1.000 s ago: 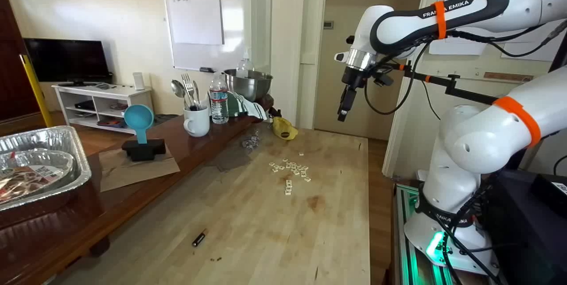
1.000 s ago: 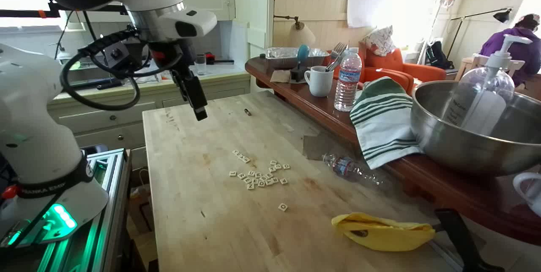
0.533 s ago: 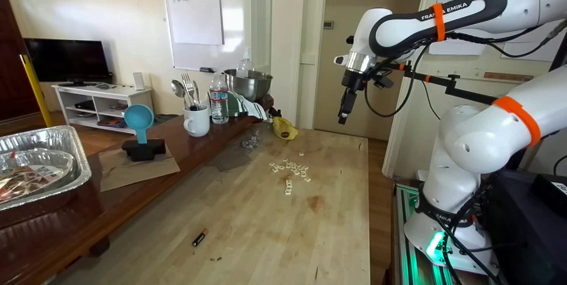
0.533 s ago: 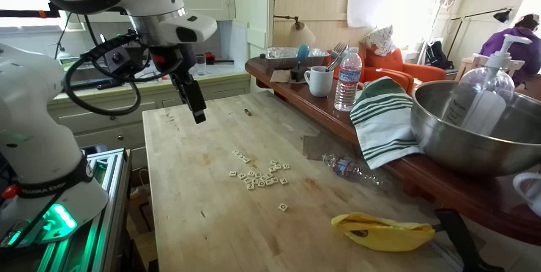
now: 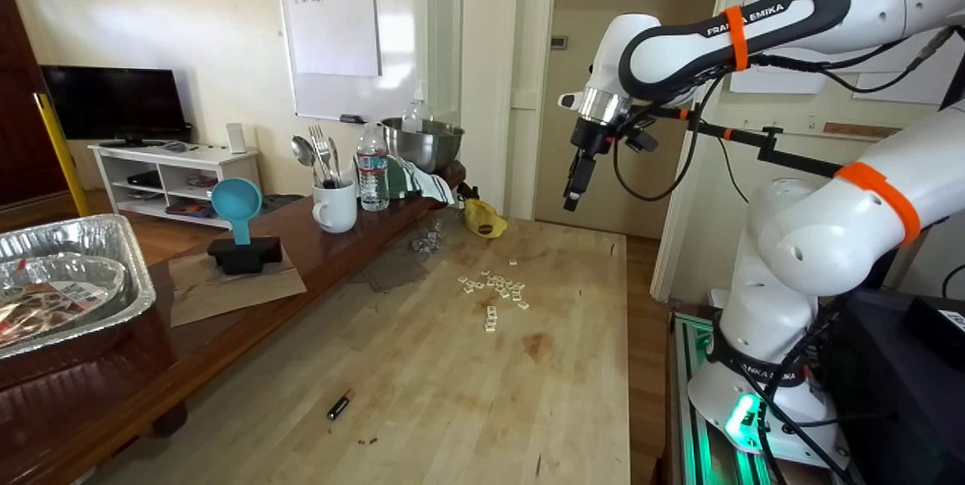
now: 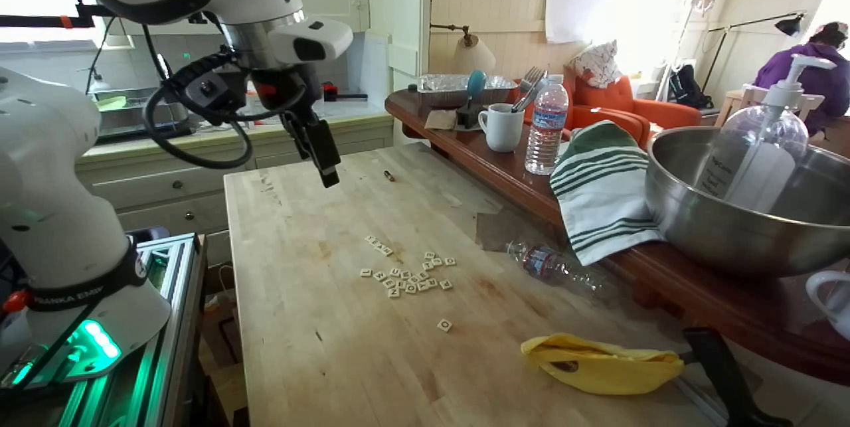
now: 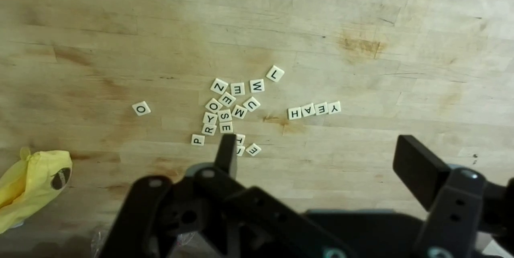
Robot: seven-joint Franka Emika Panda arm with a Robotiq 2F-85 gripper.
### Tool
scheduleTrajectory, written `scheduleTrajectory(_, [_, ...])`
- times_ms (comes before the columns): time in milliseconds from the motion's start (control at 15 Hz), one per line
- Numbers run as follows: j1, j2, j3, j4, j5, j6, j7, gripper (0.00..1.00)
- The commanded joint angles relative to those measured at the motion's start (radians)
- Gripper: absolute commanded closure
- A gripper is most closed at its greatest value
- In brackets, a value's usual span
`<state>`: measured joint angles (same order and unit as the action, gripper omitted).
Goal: Move some of the letter tiles backwards
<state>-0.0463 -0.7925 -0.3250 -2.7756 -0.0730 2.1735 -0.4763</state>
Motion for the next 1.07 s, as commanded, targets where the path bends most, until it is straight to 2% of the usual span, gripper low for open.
scheduleTrajectory(0, [0.047, 0.119, 0.021, 0.001, 0.035, 0.107, 0.007, 0.00])
scheduleTrajectory(267, [0.075, 0.214, 0.037, 0.001, 0.066, 0.182, 0.004, 0.00])
scheduleTrajectory(533, [0.065, 0.337, 0.029, 0.001, 0.093, 0.371, 0.013, 0.00])
scheduleTrajectory(733, [0.084, 0.440, 0.004, 0.013, 0.135, 0.499, -0.013, 0.00])
scheduleTrajectory(867, [0.106, 0.515, -0.014, 0.039, 0.183, 0.541, -0.035, 0.00])
scheduleTrajectory(933, [0.063, 0.428, 0.023, 0.008, 0.135, 0.493, -0.007, 0.00])
scheduleTrajectory(1000, [0.068, 0.460, 0.020, 0.016, 0.150, 0.511, -0.013, 0.00])
